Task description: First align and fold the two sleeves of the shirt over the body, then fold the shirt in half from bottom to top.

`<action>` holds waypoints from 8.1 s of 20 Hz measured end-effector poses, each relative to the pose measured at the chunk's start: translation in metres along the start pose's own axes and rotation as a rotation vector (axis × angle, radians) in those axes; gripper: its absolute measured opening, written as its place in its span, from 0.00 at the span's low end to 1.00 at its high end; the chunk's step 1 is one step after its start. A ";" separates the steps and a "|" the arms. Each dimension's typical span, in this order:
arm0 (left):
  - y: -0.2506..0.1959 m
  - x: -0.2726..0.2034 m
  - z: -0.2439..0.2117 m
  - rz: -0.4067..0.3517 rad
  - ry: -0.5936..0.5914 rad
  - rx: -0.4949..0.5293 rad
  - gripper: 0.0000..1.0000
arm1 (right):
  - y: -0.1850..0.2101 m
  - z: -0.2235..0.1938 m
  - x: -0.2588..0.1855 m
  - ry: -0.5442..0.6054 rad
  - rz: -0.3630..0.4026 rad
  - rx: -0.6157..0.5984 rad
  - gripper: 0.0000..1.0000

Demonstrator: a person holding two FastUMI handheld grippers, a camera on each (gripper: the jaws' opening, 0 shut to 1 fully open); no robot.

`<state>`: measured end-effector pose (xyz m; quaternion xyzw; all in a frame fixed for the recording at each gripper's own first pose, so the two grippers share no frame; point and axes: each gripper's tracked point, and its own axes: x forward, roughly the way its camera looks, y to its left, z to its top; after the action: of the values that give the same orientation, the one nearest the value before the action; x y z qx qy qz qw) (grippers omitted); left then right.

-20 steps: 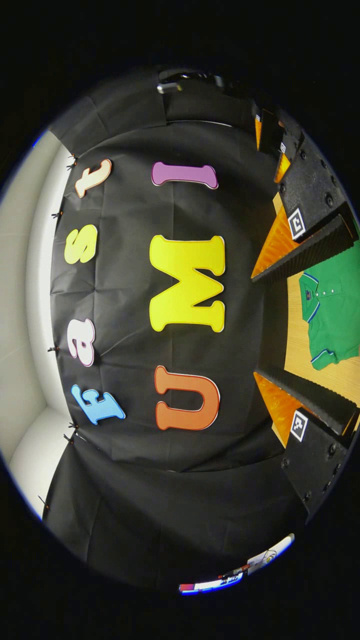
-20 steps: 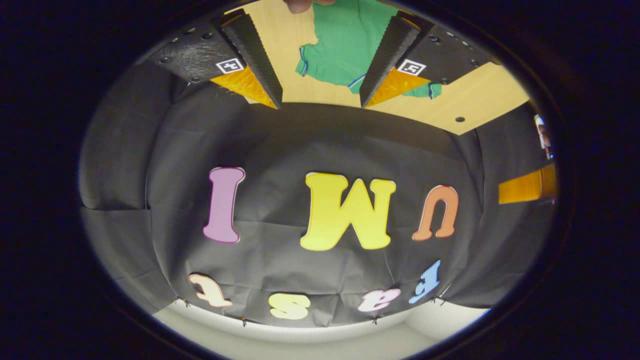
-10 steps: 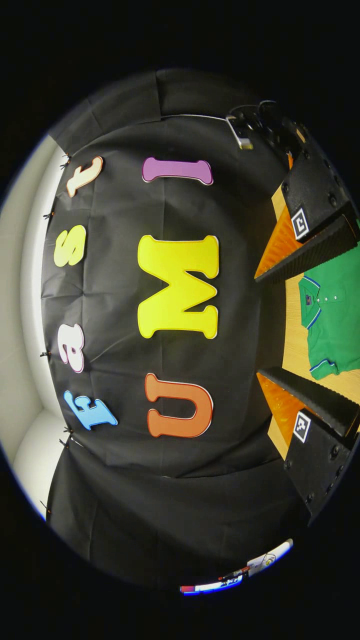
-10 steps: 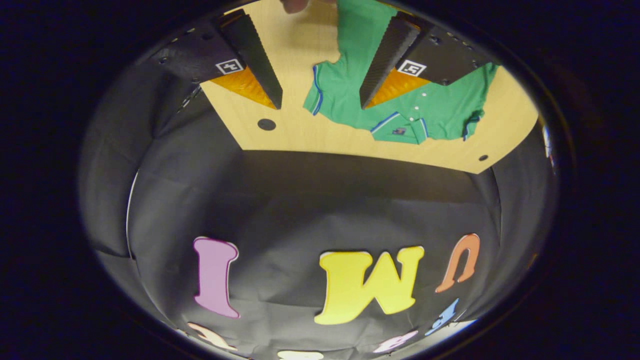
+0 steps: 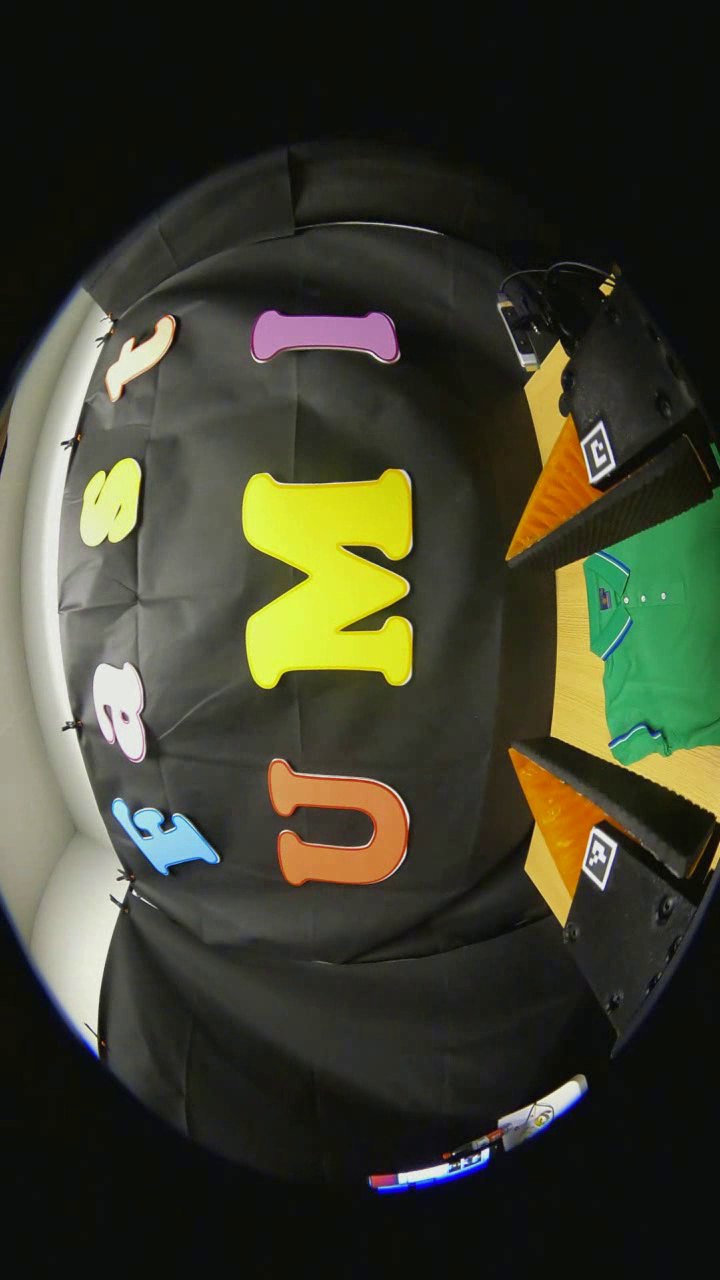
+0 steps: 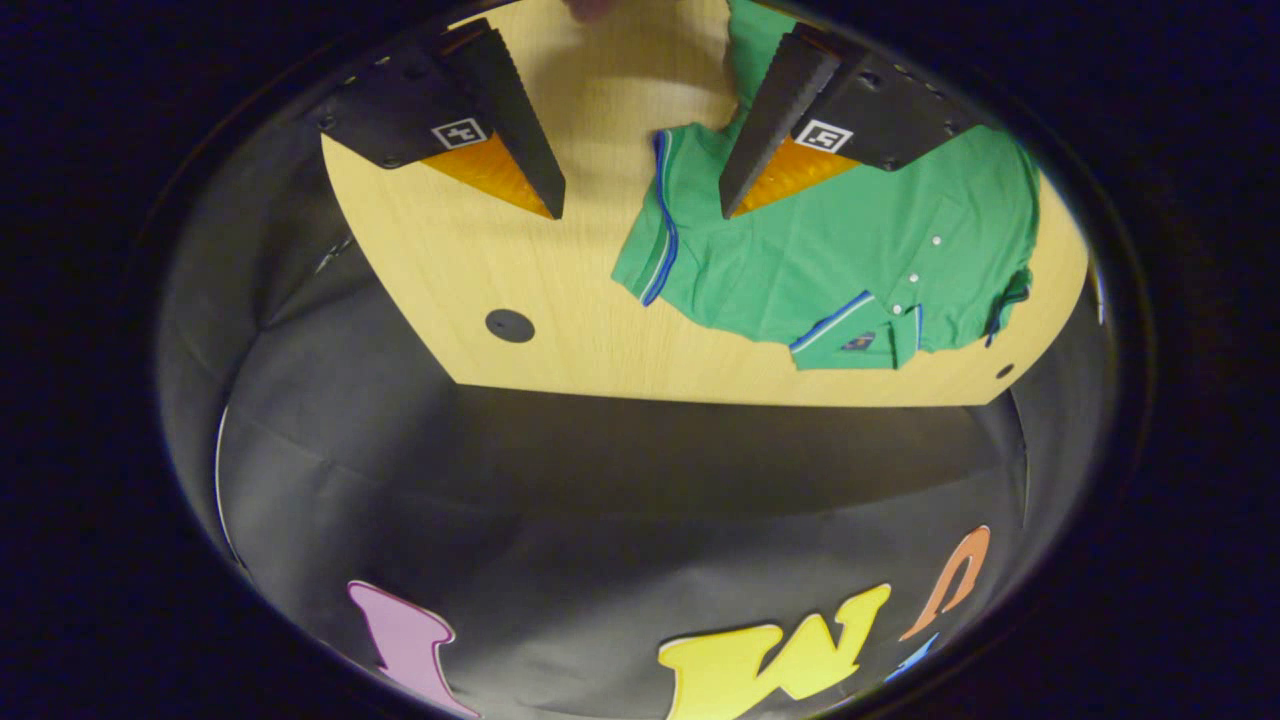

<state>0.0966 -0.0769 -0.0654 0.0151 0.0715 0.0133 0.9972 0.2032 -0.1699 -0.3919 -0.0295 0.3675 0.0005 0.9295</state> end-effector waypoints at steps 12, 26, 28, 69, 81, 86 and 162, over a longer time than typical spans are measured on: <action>0.004 0.009 -0.017 0.037 0.051 0.006 1.00 | 0.009 -0.019 0.033 0.154 0.077 0.060 0.00; 0.069 -0.018 -0.023 0.150 0.058 -0.047 1.00 | 0.123 0.061 -0.013 0.047 0.142 0.022 0.00; 0.086 -0.023 -0.024 0.180 0.063 -0.044 1.00 | 0.144 0.058 -0.005 0.060 0.145 -0.002 0.00; 0.115 0.137 -0.342 -0.084 0.510 0.082 0.50 | 0.083 0.073 -0.232 -0.188 -0.067 -0.090 0.96; 0.111 0.144 -0.263 -0.128 0.430 0.010 0.08 | 0.093 0.083 -0.237 -0.212 -0.060 -0.004 0.96; 0.050 0.146 -0.231 -0.231 0.395 0.034 0.08 | 0.077 0.077 -0.251 -0.230 -0.087 0.026 0.96; 0.086 -0.253 -0.369 -0.267 1.076 0.011 0.06 | 0.066 -0.280 -0.257 0.543 0.157 0.031 0.00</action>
<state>-0.2083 0.0124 -0.3918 0.0019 0.5723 -0.1079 0.8129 -0.1775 -0.1141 -0.4239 0.0140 0.6041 0.0590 0.7946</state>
